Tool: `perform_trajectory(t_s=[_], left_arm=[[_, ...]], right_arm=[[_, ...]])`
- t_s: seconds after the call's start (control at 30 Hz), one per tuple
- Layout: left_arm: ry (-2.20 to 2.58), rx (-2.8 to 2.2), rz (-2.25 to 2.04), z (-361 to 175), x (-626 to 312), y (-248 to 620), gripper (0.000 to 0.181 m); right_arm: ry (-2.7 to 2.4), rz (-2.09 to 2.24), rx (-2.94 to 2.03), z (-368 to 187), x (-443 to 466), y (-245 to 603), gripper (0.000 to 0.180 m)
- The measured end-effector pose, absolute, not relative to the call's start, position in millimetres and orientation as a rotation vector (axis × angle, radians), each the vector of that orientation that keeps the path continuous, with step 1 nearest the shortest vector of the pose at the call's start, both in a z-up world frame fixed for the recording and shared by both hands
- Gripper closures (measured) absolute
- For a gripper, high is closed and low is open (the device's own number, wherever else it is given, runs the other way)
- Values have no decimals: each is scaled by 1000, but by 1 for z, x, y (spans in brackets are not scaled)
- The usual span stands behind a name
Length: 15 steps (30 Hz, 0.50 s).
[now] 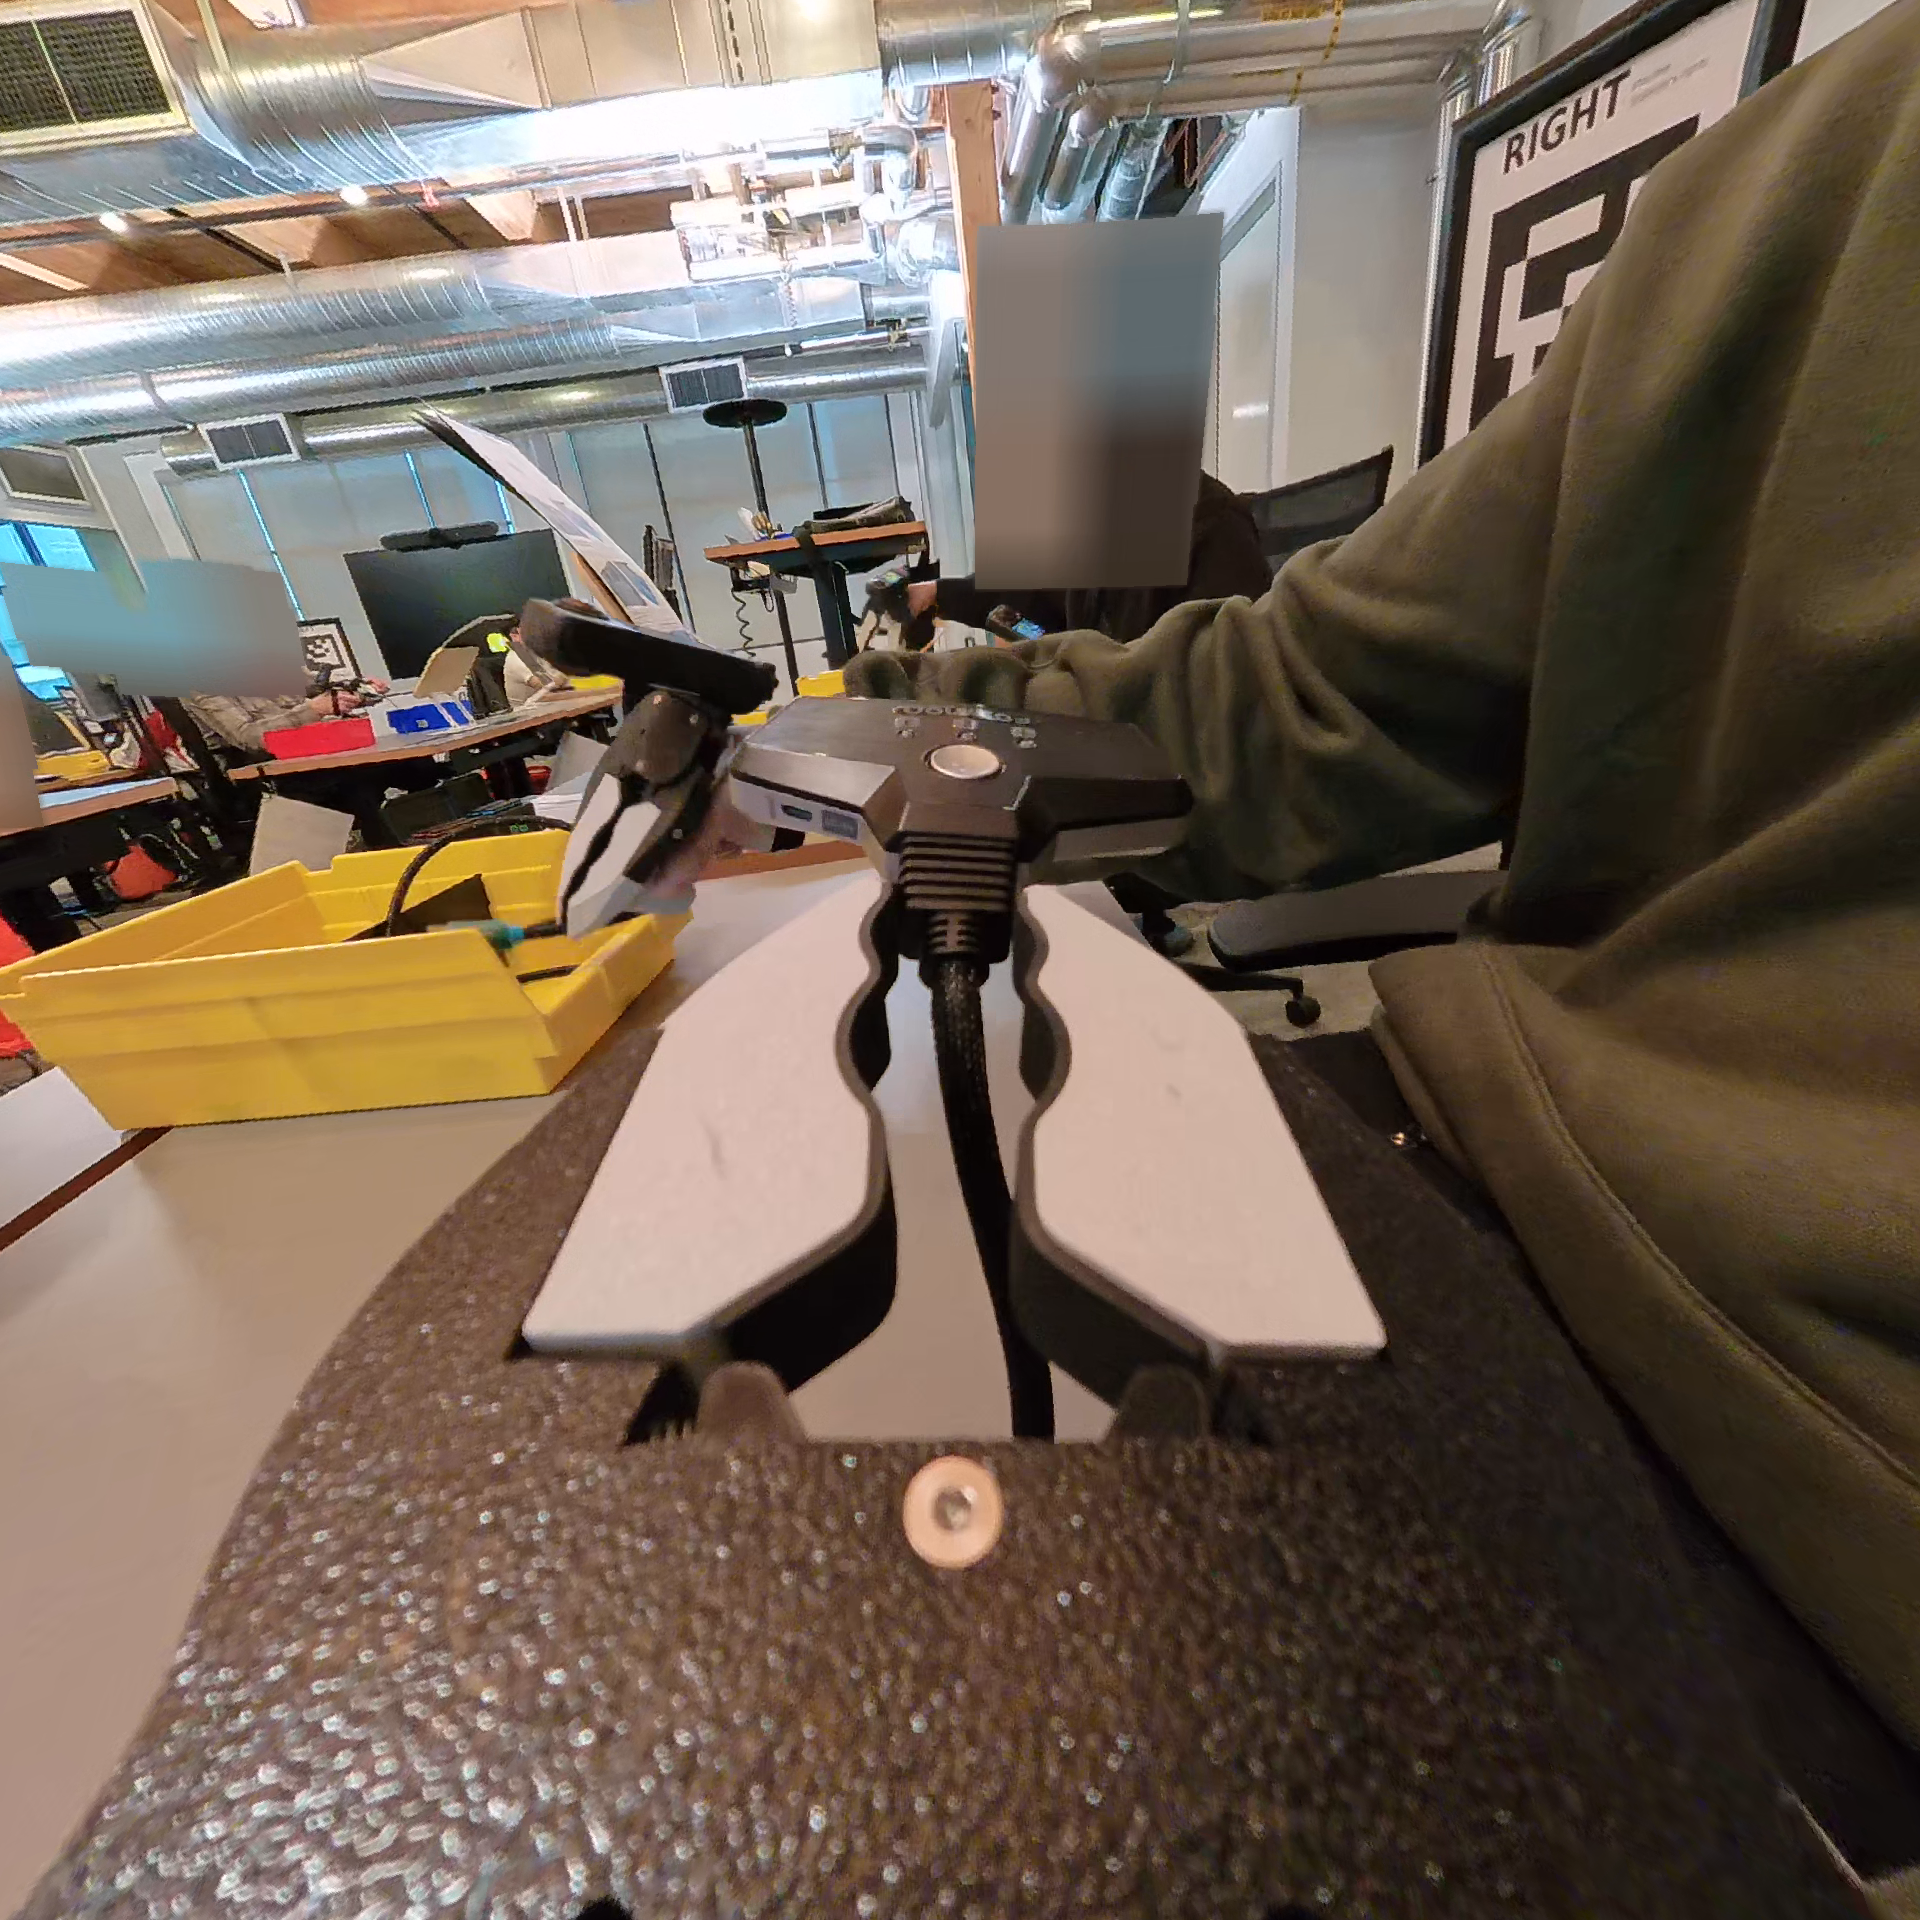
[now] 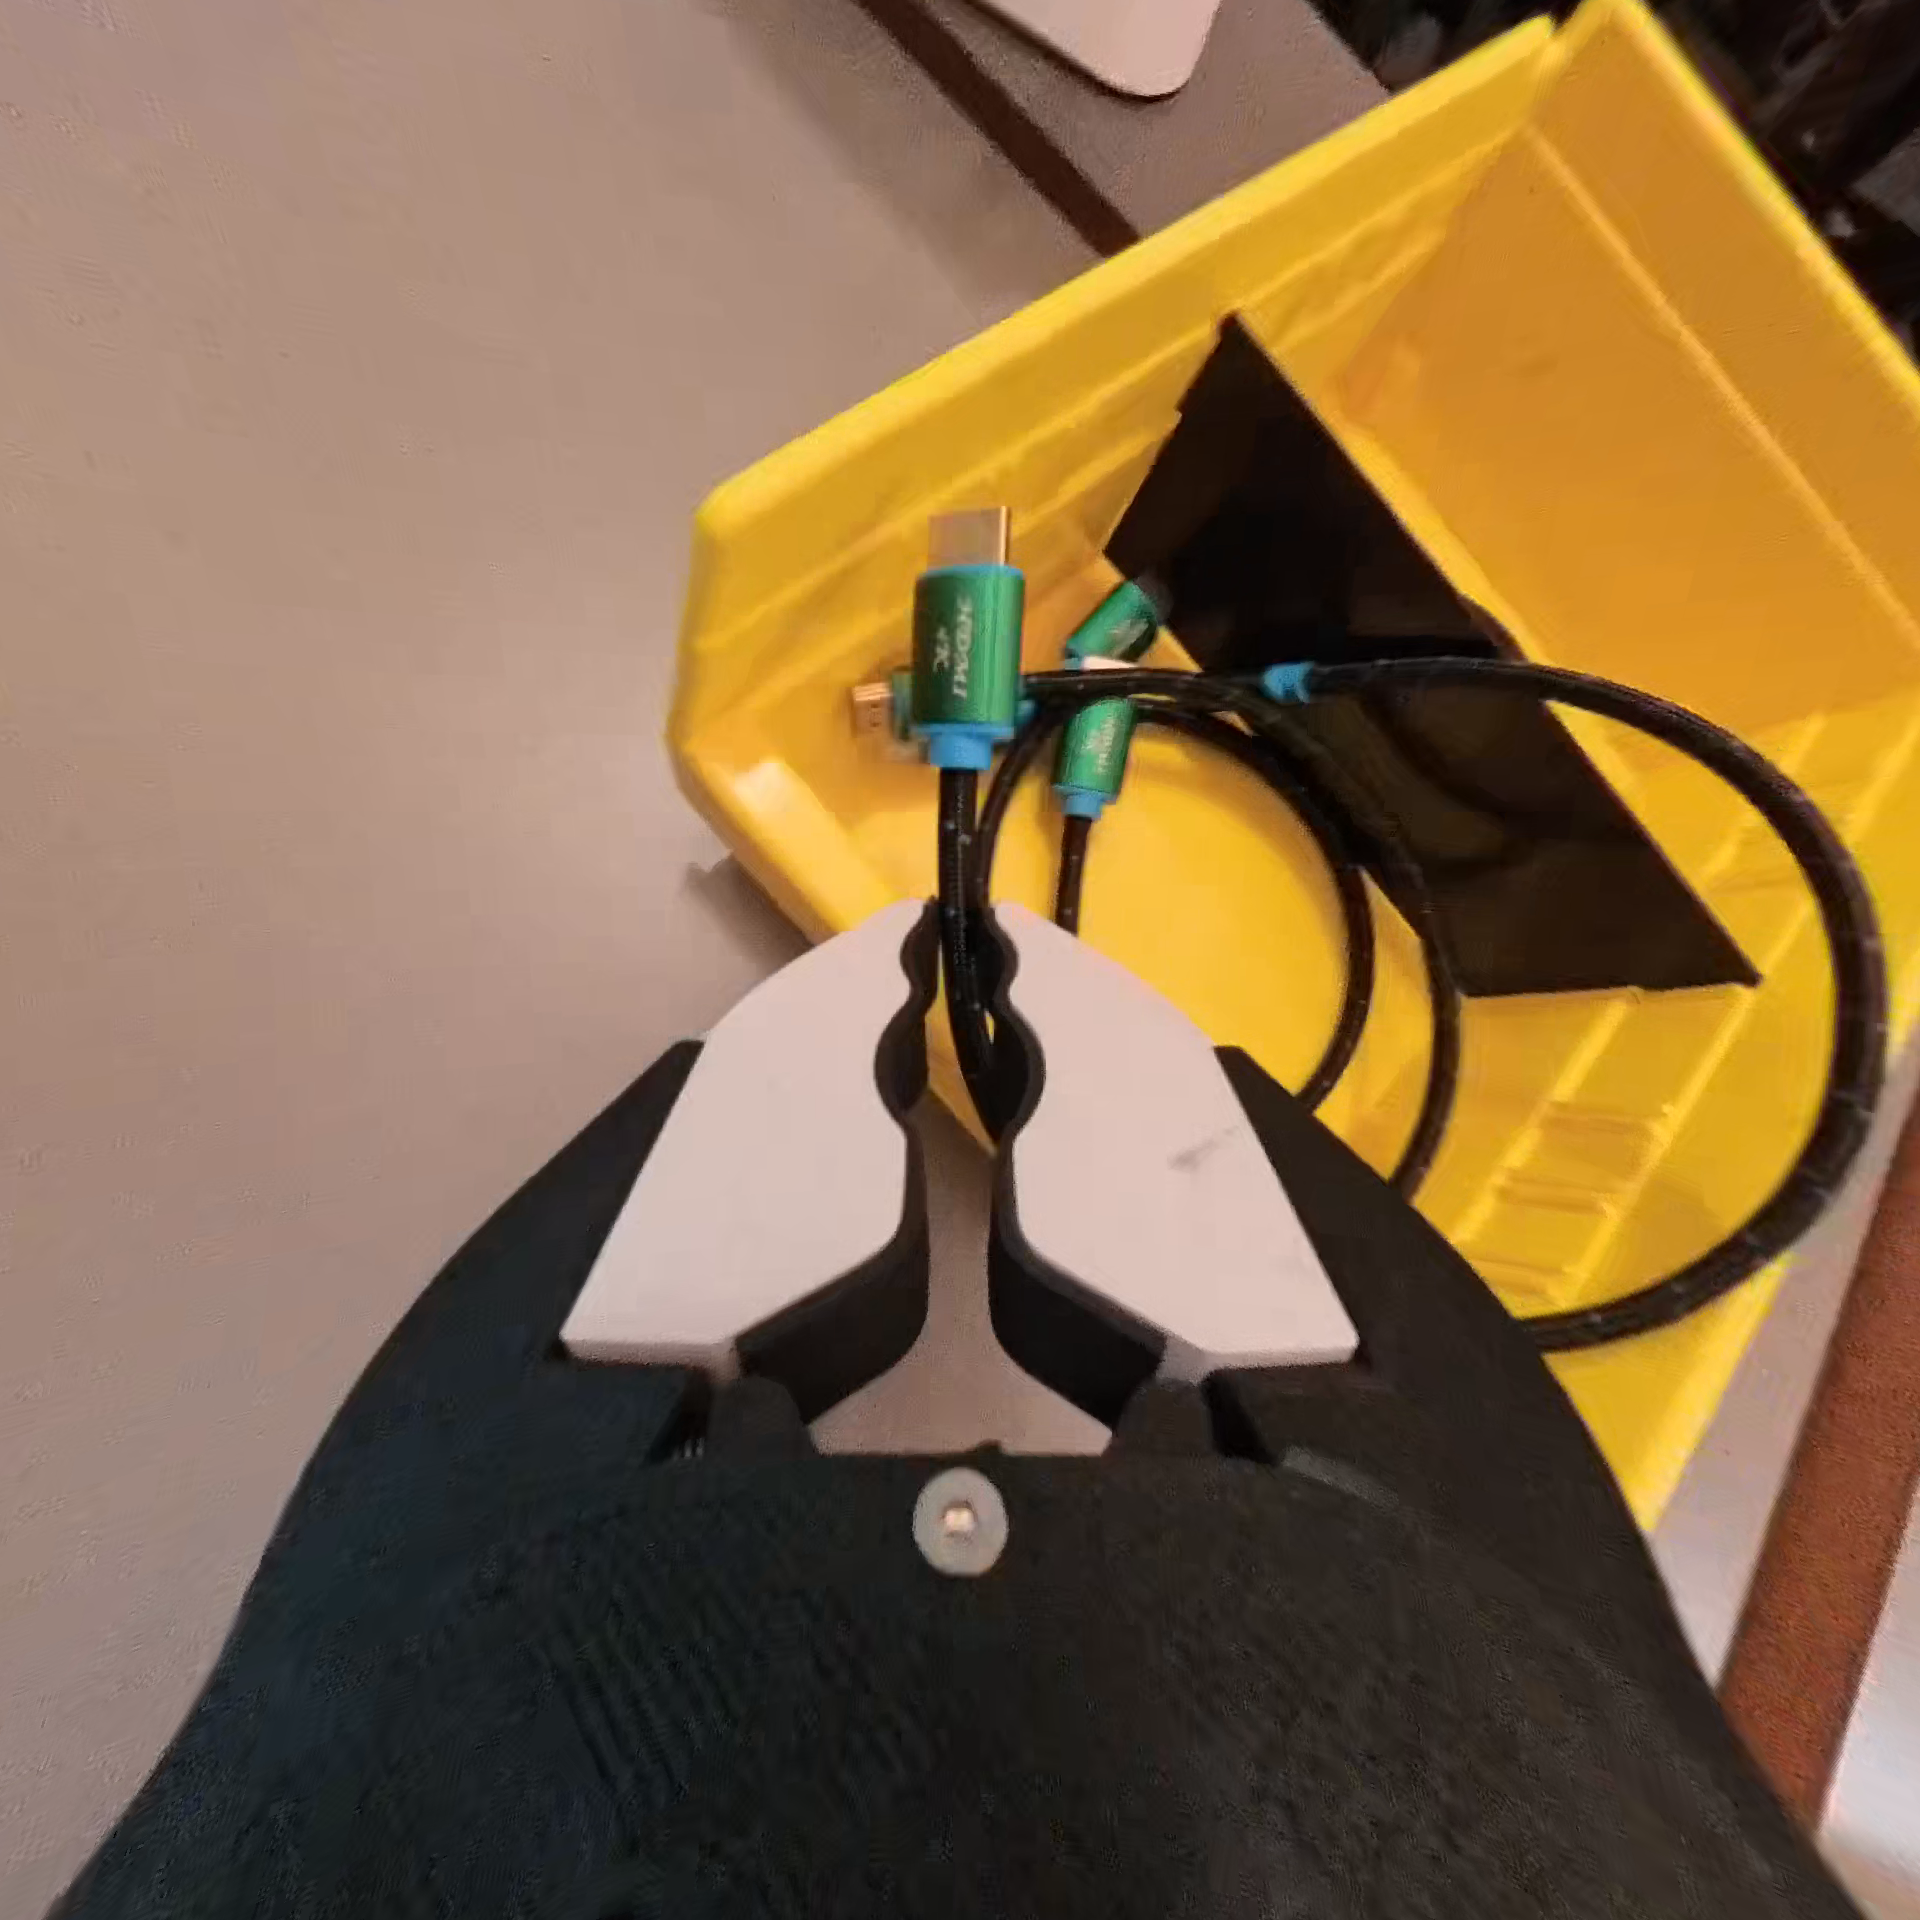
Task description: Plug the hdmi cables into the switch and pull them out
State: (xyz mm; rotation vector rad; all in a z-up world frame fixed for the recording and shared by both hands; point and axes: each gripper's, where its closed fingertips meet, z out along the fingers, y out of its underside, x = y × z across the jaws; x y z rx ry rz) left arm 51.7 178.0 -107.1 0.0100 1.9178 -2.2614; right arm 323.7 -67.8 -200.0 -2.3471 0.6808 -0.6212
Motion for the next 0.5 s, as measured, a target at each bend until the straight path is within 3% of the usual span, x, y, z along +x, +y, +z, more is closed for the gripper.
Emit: perform_trajectory(t_s=[0.1,0.3,0.5], left_arm=[[1914,9,-2272,-107,52,179,161],[1932,25,-2266,-109,50,175,161],[1916,22,-2276,-107,51,177,161]], right_arm=[[849,-786,-2352,-195,349,-87,173],[760,-651,-2608,-235,355,-64,172],[779,-638,-2515,-218,368,-58,123]])
